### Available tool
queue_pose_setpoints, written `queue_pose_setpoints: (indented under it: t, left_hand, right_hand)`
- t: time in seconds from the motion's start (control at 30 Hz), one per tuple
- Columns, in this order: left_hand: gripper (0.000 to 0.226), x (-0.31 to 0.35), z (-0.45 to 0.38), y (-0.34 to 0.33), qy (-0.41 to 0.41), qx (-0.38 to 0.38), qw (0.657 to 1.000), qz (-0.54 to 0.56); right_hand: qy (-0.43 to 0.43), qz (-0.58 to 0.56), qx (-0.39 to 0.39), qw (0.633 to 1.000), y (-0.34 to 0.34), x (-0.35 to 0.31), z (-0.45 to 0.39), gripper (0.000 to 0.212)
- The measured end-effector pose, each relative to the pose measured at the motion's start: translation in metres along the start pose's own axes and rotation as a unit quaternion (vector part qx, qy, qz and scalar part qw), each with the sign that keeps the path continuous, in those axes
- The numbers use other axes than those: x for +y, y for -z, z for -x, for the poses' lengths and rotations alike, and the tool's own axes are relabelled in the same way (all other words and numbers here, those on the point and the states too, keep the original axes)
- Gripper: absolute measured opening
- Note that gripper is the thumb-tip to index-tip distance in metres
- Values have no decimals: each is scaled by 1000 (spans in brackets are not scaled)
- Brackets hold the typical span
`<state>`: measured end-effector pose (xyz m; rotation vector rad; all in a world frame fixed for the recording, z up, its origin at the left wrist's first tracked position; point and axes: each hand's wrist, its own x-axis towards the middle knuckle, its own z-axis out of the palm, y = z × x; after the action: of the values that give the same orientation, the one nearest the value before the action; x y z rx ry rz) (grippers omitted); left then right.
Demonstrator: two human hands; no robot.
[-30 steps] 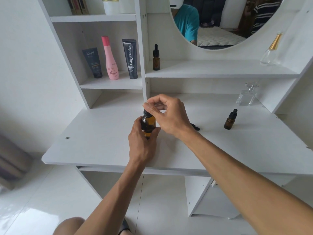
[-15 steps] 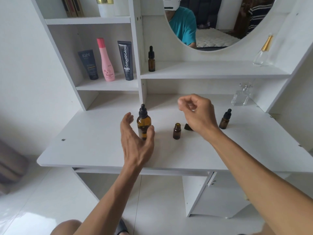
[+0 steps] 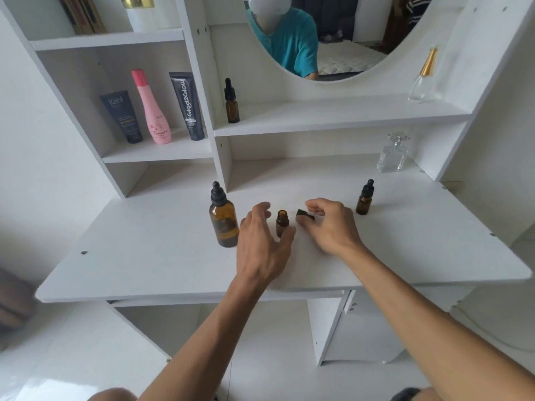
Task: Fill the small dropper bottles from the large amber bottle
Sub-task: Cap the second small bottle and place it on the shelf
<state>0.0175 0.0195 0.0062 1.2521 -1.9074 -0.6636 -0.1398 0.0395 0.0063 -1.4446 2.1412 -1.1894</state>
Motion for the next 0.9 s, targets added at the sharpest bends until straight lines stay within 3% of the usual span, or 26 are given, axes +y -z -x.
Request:
queue_pose_setpoints:
  t: [0.3,0.53,0.67,0.9]
  left_hand:
    - [45,-4,-6,-9,14,-7,999,-50]
    - [36,-5,-7,-11,10,-8,999,-49]
    - [34,-6,-8,-12,13,-12,999,-48]
    - [30,-6,-8,-12,5,-16,999,-44]
  right_hand:
    - [17,7,25,1000,-11,8,-2,27]
    - [2,-107,47,993,6,1,-3,14]
    - [40,-144,13,989,30,-23,-4,14]
    - [120,40,-111,986,60,-59,-11,10]
